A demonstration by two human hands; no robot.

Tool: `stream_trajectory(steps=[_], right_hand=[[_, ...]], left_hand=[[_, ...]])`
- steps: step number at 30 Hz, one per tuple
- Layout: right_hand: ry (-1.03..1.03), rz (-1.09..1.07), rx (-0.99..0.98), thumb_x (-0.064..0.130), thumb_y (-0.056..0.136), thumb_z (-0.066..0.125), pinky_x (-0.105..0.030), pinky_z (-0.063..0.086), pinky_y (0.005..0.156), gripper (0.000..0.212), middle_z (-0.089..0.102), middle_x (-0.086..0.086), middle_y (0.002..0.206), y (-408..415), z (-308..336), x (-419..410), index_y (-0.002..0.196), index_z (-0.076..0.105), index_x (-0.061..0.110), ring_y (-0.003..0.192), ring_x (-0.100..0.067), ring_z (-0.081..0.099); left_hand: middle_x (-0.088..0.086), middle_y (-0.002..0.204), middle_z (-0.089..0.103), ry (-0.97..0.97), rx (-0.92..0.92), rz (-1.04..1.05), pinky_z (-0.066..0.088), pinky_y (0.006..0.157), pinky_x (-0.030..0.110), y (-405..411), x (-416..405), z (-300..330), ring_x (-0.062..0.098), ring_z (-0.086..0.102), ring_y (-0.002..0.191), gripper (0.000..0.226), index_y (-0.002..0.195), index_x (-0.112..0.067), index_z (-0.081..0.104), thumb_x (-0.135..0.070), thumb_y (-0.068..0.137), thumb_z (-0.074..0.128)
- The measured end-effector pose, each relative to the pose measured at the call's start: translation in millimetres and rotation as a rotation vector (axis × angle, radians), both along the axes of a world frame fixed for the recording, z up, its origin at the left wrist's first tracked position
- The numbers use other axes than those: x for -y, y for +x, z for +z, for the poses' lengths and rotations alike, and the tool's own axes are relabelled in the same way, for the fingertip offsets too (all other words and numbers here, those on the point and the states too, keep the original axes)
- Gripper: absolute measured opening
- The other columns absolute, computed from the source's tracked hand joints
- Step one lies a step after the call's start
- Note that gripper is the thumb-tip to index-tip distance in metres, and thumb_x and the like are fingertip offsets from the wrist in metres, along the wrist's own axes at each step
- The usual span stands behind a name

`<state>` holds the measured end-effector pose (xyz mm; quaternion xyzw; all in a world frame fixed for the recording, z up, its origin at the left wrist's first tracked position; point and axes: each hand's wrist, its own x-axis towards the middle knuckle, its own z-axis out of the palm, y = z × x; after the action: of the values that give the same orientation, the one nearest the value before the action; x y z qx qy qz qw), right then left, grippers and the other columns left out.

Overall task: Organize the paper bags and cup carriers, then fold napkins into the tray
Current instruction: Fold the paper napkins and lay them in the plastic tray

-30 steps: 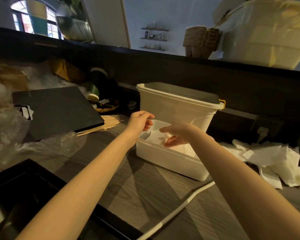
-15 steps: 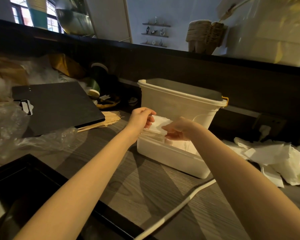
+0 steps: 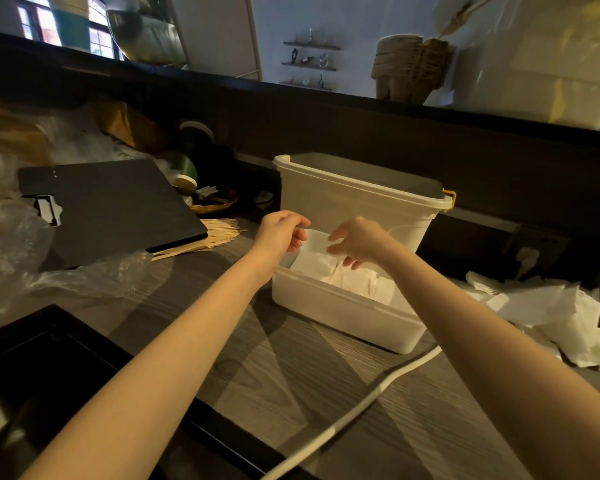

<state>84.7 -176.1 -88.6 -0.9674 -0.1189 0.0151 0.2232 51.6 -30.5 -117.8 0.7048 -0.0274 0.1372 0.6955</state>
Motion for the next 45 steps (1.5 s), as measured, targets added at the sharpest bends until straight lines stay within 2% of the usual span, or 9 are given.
stream_trajectory(steps=[2, 4, 10, 14, 22, 28, 33, 40, 45], right_hand=[[-0.206, 0.186, 0.011, 0.025, 0.088, 0.064, -0.029, 0.049, 0.092, 0.041, 0.060, -0.006, 0.127, -5.7, -4.9, -4.2, 0.127, 0.057, 0.015, 0.107, -0.019, 0.061], [-0.354, 0.262, -0.019, 0.026, 0.090, 0.061, -0.031, 0.040, 0.103, 0.043, 0.055, -0.002, 0.133, -9.0, -13.5, -10.1, 0.131, 0.053, 0.018, 0.119, -0.018, 0.053], [-0.428, 0.296, -0.011, 0.024, 0.095, 0.052, -0.027, 0.036, 0.101, 0.041, 0.053, -0.001, 0.135, -12.7, -19.7, -12.9, 0.135, 0.049, 0.020, 0.121, -0.017, 0.050], [-0.204, 0.307, -0.067, 0.028, 0.092, 0.057, -0.030, 0.037, 0.105, 0.042, 0.055, -0.001, 0.134, -20.8, -5.1, 5.6, 0.132, 0.052, 0.017, 0.122, -0.016, 0.051], [0.033, 0.200, 0.132, 0.020, 0.095, 0.052, -0.021, 0.050, 0.084, 0.026, 0.065, 0.000, 0.108, -57.2, 32.0, 90.5, 0.118, 0.060, 0.014, 0.091, -0.009, 0.061], [0.132, -0.015, 0.246, 0.019, 0.095, 0.052, -0.018, 0.047, 0.077, 0.023, 0.067, -0.001, 0.105, -74.7, 10.6, 158.8, 0.115, 0.062, 0.015, 0.091, -0.008, 0.061], [-0.026, -0.122, 0.219, 0.029, 0.091, 0.059, -0.022, 0.045, 0.083, 0.034, 0.060, -0.002, 0.120, -69.5, -30.2, 185.3, 0.122, 0.057, 0.018, 0.104, -0.012, 0.056], [-0.263, -0.242, 0.140, 0.058, 0.079, 0.062, -0.041, 0.030, 0.107, 0.076, 0.028, -0.007, 0.148, -56.2, -71.3, 193.8, 0.141, 0.035, 0.023, 0.135, -0.027, 0.027], [-0.260, -0.271, 0.138, 0.052, 0.082, 0.060, -0.040, 0.031, 0.105, 0.072, 0.034, -0.007, 0.146, -45.9, -76.6, 191.2, 0.141, 0.035, 0.021, 0.133, -0.027, 0.031]], left_hand=[[0.002, 0.066, 0.052, -0.003, -0.004, 0.003, 0.039, 0.054, 0.017, -0.5, 0.3, 0.5, 0.009, 0.047, 0.060, 0.025, 0.079, -0.015, 0.058, -0.011, 0.096, 0.041], [0.003, 0.066, 0.052, 0.001, -0.006, 0.001, 0.039, 0.054, 0.016, -1.2, 1.1, 1.3, 0.010, 0.047, 0.060, 0.025, 0.079, -0.015, 0.058, -0.011, 0.096, 0.041], [0.002, 0.068, 0.053, 0.096, -0.039, -0.017, 0.041, 0.056, 0.017, -6.9, 1.2, 7.8, 0.010, 0.048, 0.061, 0.026, 0.079, -0.016, 0.058, -0.013, 0.097, 0.039], [0.000, 0.069, 0.054, 0.178, -0.027, -0.042, 0.040, 0.056, 0.018, -13.6, 12.7, 19.9, 0.009, 0.048, 0.060, 0.026, 0.080, -0.017, 0.056, -0.015, 0.098, 0.038], [-0.002, 0.068, 0.057, 0.224, 0.035, -0.206, 0.039, 0.055, 0.018, -31.1, 76.0, 38.9, 0.008, 0.050, 0.060, 0.025, 0.079, -0.019, 0.057, -0.017, 0.097, 0.040], [0.000, 0.070, 0.056, 0.247, 0.044, -0.318, 0.041, 0.057, 0.019, -38.3, 125.3, 29.0, 0.009, 0.051, 0.062, 0.027, 0.078, -0.018, 0.058, -0.017, 0.098, 0.039], [0.000, 0.068, 0.055, 0.223, 0.051, -0.332, 0.040, 0.056, 0.018, -40.7, 152.0, 22.2, 0.008, 0.050, 0.059, 0.029, 0.077, -0.018, 0.057, -0.015, 0.098, 0.038], [-0.001, 0.069, 0.057, 0.243, 0.047, -0.326, 0.041, 0.060, 0.020, -39.2, 163.0, 12.9, 0.009, 0.052, 0.062, 0.028, 0.079, -0.019, 0.058, -0.015, 0.098, 0.038], [-0.001, 0.069, 0.057, 0.242, 0.049, -0.322, 0.041, 0.060, 0.019, -37.8, 161.9, 10.9, 0.008, 0.052, 0.062, 0.027, 0.080, -0.019, 0.058, -0.016, 0.098, 0.039]])
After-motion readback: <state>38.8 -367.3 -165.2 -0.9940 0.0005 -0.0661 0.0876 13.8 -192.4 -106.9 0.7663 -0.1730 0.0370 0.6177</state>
